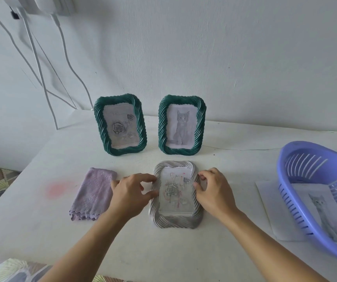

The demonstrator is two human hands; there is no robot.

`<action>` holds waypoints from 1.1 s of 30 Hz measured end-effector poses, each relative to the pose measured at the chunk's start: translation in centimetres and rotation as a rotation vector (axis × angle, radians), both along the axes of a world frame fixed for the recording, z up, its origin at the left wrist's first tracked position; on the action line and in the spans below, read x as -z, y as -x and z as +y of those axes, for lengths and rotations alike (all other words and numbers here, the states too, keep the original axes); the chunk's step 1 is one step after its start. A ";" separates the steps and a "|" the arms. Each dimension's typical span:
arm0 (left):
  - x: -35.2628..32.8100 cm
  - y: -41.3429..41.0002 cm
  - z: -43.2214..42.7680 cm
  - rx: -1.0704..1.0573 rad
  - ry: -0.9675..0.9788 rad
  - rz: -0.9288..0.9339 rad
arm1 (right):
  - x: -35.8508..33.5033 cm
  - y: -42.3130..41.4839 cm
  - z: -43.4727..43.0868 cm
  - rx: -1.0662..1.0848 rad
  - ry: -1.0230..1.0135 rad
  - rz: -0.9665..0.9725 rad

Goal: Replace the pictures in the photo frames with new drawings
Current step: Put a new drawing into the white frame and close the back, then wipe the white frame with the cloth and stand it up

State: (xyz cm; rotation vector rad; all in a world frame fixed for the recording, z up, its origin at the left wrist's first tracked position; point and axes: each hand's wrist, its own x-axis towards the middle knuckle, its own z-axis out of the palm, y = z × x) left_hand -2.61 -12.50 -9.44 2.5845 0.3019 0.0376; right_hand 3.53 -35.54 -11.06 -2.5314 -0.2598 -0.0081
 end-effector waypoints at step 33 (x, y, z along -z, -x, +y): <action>-1.3 4.2 15.4 -0.270 0.300 0.056 | -1.8 -0.5 22.5 -0.469 0.033 0.253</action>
